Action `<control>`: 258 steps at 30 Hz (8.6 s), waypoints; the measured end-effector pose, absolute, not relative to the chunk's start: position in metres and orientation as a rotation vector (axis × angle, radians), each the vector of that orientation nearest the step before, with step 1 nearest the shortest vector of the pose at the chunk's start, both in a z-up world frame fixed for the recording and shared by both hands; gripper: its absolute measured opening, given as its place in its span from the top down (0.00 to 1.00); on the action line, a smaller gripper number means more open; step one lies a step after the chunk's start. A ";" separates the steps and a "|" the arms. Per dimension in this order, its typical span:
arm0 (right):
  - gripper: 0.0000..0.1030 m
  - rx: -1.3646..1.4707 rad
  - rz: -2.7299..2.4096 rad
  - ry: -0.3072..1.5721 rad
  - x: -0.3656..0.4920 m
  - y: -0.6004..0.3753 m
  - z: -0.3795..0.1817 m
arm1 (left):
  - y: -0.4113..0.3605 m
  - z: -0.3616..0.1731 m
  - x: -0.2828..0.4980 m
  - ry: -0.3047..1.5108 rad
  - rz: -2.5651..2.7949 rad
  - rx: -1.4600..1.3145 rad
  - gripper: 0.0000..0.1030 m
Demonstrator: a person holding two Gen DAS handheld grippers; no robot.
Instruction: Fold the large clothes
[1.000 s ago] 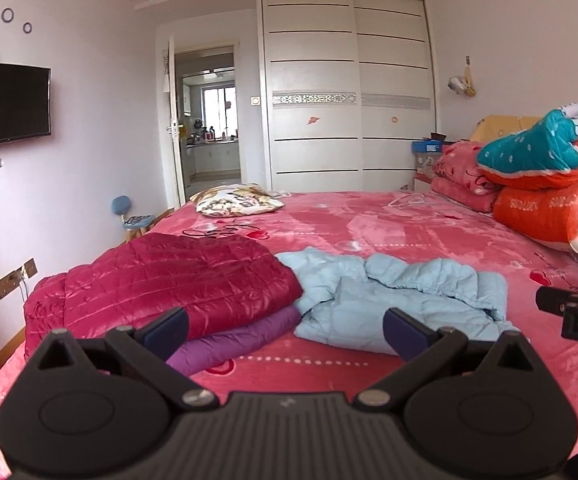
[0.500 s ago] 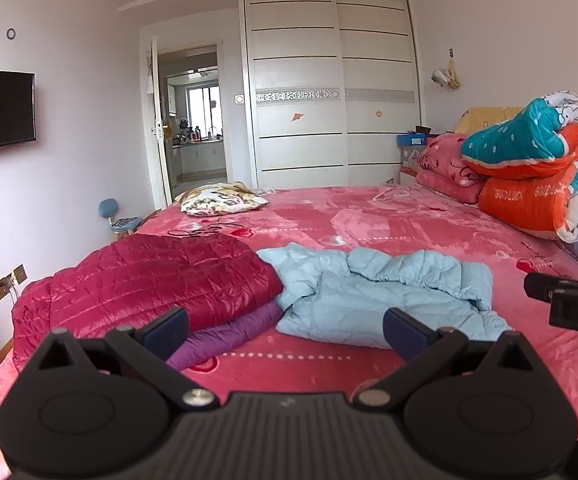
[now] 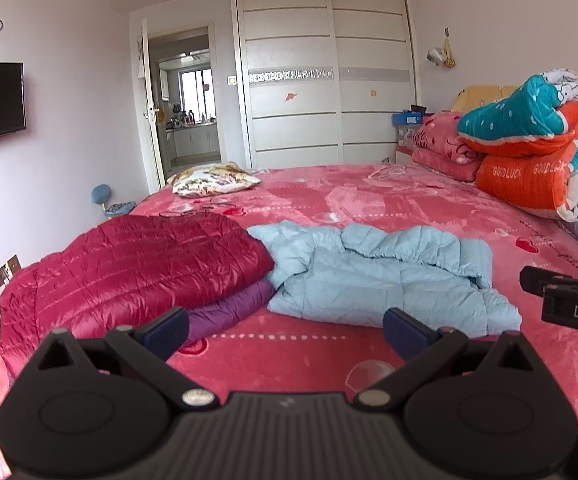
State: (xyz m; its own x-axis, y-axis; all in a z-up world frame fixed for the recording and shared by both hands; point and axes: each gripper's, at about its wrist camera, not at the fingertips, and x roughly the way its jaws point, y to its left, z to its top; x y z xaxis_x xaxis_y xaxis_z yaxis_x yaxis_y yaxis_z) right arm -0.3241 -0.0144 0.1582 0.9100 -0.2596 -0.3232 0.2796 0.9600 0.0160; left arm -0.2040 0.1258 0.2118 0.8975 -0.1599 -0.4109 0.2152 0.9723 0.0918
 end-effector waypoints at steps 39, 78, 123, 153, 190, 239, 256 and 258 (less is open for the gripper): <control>0.00 0.354 -0.400 0.470 -0.243 -0.102 0.084 | 0.045 0.101 -0.096 0.563 -0.258 0.256 0.01; 0.00 0.528 -0.112 0.648 -0.174 -0.120 0.063 | 0.069 0.038 0.088 0.571 -0.339 0.086 0.01; 0.61 0.941 0.172 0.207 -0.239 -0.165 0.113 | 0.050 0.147 -0.047 0.545 -0.694 -0.056 0.90; 0.03 0.625 -0.058 0.446 -0.300 -0.169 0.112 | 0.125 0.111 -0.122 0.667 -0.666 -0.026 0.56; 0.25 -0.038 0.235 0.814 -0.264 -0.118 0.056 | 0.070 0.035 -0.127 0.671 -0.787 0.448 0.71; 0.00 0.747 -0.151 0.612 -0.258 -0.171 0.091 | 0.148 0.147 -0.088 0.760 -0.644 -0.023 0.31; 0.00 0.892 -0.111 0.716 -0.119 -0.213 -0.022 | 0.118 0.080 0.064 0.801 -0.421 -0.195 0.24; 0.00 0.921 -0.092 0.706 -0.110 -0.214 -0.030 | 0.113 0.073 0.074 0.821 -0.415 -0.205 0.24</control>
State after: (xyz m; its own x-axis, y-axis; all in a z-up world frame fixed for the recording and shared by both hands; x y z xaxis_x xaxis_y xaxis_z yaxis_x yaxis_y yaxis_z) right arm -0.1100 -0.2142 -0.0302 0.7741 0.2172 -0.5946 0.3626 0.6178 0.6977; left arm 0.0744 0.1130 0.0728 0.6072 -0.4342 -0.6655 0.2775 0.9006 -0.3344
